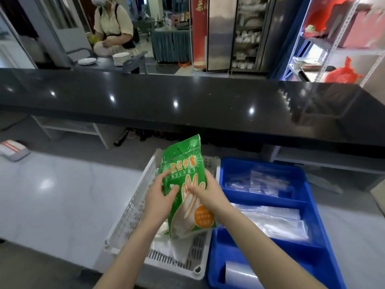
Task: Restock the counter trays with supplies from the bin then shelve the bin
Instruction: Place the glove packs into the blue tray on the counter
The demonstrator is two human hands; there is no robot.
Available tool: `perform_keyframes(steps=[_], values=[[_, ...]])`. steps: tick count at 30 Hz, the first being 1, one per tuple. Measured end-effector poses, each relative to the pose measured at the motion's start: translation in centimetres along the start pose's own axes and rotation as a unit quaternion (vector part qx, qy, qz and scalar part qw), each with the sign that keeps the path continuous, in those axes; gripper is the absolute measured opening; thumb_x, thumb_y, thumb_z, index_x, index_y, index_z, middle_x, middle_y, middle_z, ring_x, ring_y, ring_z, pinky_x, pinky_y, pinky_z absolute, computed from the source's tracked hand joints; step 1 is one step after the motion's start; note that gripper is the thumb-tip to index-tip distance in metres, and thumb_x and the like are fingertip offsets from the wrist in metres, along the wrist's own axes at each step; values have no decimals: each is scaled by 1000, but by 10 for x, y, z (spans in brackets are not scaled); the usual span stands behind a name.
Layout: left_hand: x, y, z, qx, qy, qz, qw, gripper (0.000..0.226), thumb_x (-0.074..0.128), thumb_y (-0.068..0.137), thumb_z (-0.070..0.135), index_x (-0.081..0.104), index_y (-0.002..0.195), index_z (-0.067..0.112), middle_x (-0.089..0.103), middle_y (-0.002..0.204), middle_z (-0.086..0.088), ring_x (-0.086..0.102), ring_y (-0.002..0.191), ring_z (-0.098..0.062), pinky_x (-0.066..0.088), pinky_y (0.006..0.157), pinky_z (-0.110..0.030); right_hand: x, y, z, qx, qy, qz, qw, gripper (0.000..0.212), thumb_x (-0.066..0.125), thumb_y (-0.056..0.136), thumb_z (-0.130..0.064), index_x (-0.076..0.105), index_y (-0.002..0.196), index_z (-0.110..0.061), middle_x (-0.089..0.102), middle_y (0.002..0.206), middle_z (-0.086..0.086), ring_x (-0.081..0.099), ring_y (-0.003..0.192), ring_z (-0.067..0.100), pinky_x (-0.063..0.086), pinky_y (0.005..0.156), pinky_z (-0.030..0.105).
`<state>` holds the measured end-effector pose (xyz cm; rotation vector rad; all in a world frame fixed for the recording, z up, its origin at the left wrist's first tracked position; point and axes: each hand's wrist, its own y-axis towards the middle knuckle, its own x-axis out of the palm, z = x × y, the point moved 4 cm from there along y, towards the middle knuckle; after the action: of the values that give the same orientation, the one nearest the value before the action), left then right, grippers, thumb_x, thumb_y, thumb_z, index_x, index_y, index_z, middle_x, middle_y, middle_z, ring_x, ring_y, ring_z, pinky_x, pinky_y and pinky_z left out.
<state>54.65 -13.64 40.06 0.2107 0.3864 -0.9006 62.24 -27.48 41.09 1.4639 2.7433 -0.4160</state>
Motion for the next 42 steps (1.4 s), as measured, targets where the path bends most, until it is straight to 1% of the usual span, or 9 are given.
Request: perform_keyframes(steps=[4,6,11,16,25,28,34,39,42], values=[[31,-11,33,13,-28,8,999,45,67,85,25,50,124,38,61,125,4,60,109,-16,54,89,-45,-54,-13,-19,-49,-51,-11,997,50,68,84,-18,43,123,-36,66,110,-8,67,99,11,55,89,41],[57,-16,50,35,-32,-6,999,42,68,84,23,53,121,37,60,119,7,61,101,-11,55,81,-33,-95,-21,-26,-57,-103,3,993,52,71,81,-18,44,122,-34,66,108,-8,66,97,9,55,89,41],[133,-26,79,89,-12,-106,990,39,68,84,20,54,119,29,57,117,8,60,94,-4,46,72,-15,-205,-51,-30,-66,-253,54,964,61,75,75,-13,48,128,-29,66,112,-6,64,101,12,51,94,39],[185,-16,83,144,88,-170,971,36,64,85,17,56,120,20,59,112,0,57,106,-14,45,91,-28,-283,-82,-19,-41,-360,102,926,66,74,76,-15,45,133,-32,61,110,-13,58,99,6,41,85,23],[253,23,90,274,287,-241,886,58,62,88,22,38,141,24,44,139,-1,39,126,-25,44,98,-37,-349,-108,-11,-19,-443,156,883,65,75,76,-19,46,132,-34,62,118,-13,58,105,6,46,89,26],[274,35,82,259,349,-284,855,60,59,90,25,32,144,25,38,145,-5,37,128,-30,45,95,-46,-354,-107,-9,-19,-476,153,866,64,73,78,-19,45,134,-33,60,127,-10,57,114,11,47,97,38],[299,48,51,173,395,-366,825,69,53,89,48,18,148,37,35,149,-11,32,134,-38,33,104,-57,-345,-100,-12,-40,-516,150,842,65,69,83,-28,37,138,-41,58,126,-7,56,113,14,49,94,40],[298,54,41,169,426,-372,807,40,43,91,47,50,129,37,18,150,-14,15,137,-40,21,111,-57,-332,-88,-25,-64,-557,148,815,65,63,86,-28,30,137,-51,58,122,-10,59,108,16,53,83,43],[298,49,37,153,413,-408,800,41,37,94,43,49,132,31,15,156,-9,15,140,-37,19,113,-55,-321,-74,-35,-77,-567,133,809,65,63,88,-29,29,139,-49,57,124,-11,58,110,14,54,81,38]])
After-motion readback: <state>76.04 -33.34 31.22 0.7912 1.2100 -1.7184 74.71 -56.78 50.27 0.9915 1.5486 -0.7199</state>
